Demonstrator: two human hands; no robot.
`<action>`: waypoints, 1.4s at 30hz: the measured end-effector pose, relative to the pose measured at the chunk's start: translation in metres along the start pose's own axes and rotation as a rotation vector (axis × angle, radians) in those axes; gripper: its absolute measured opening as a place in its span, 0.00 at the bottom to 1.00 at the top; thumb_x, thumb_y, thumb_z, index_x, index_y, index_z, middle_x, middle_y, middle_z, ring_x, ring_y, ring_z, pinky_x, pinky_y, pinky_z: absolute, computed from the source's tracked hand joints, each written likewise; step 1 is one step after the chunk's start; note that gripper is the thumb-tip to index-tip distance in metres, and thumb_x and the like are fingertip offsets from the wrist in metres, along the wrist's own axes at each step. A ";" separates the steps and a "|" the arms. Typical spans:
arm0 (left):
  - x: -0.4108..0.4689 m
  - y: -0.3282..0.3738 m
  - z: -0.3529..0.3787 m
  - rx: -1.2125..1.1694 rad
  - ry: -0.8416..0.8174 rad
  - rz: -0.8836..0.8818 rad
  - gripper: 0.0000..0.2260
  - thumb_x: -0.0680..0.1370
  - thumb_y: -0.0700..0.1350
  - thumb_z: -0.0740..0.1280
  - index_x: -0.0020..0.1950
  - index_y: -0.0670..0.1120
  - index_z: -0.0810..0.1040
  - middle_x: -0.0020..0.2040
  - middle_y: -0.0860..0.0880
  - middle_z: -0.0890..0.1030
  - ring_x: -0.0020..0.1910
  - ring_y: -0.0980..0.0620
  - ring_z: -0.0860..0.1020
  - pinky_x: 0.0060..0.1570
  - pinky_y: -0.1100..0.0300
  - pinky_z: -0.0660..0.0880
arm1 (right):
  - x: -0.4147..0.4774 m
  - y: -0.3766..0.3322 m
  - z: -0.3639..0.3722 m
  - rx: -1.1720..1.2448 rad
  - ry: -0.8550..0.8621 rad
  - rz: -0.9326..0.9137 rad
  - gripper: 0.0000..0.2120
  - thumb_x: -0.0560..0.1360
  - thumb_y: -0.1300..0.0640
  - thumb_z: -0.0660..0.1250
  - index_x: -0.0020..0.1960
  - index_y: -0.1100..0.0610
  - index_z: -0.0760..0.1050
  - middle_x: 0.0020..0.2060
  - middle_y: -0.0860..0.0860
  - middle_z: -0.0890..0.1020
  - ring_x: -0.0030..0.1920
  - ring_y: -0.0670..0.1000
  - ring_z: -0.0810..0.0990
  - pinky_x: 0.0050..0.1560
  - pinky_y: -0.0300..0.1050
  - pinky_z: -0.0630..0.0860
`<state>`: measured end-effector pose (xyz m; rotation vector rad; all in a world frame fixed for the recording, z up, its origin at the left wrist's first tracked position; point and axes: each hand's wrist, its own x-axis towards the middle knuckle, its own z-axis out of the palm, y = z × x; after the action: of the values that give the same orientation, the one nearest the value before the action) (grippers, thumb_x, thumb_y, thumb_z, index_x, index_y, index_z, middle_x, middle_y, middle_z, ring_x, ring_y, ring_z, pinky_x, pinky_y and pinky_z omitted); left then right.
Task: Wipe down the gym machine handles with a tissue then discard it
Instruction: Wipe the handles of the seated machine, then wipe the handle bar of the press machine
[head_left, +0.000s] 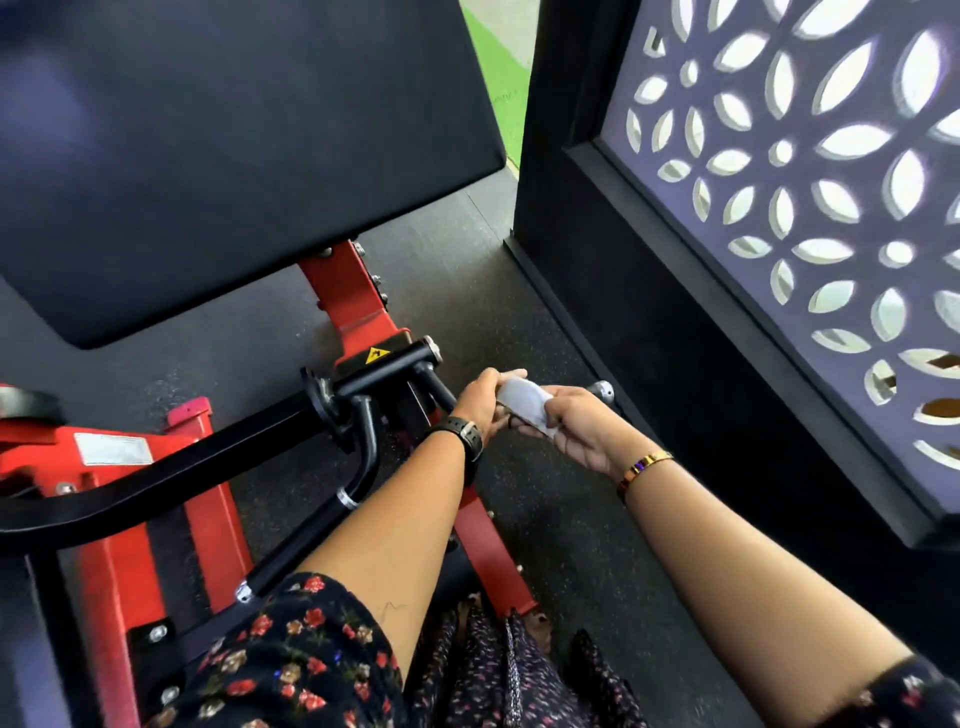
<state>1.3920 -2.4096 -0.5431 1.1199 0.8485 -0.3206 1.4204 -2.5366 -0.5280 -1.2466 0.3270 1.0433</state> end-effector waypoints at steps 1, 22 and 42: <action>-0.006 0.004 -0.004 -0.062 -0.007 -0.023 0.18 0.80 0.43 0.52 0.58 0.41 0.80 0.38 0.47 0.80 0.23 0.57 0.73 0.24 0.68 0.71 | -0.004 -0.005 0.009 -0.024 -0.023 -0.008 0.20 0.71 0.77 0.47 0.51 0.66 0.74 0.45 0.64 0.79 0.43 0.55 0.81 0.42 0.41 0.81; -0.217 -0.002 -0.132 -0.785 0.352 0.441 0.12 0.80 0.43 0.58 0.47 0.42 0.80 0.44 0.41 0.80 0.39 0.48 0.78 0.38 0.58 0.78 | -0.104 0.016 0.189 -0.150 -0.541 -0.050 0.16 0.75 0.74 0.51 0.53 0.67 0.75 0.39 0.59 0.84 0.38 0.53 0.84 0.39 0.42 0.81; -0.480 -0.161 -0.266 -1.120 0.765 0.749 0.16 0.80 0.39 0.53 0.62 0.39 0.76 0.47 0.42 0.81 0.42 0.49 0.80 0.48 0.56 0.78 | -0.276 0.204 0.376 -0.483 -0.926 0.166 0.14 0.77 0.73 0.50 0.54 0.70 0.73 0.34 0.60 0.83 0.33 0.53 0.84 0.34 0.44 0.82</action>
<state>0.8633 -2.3292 -0.3421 0.3737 0.9710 1.1589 0.9947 -2.3421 -0.3285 -1.0184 -0.5745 1.7839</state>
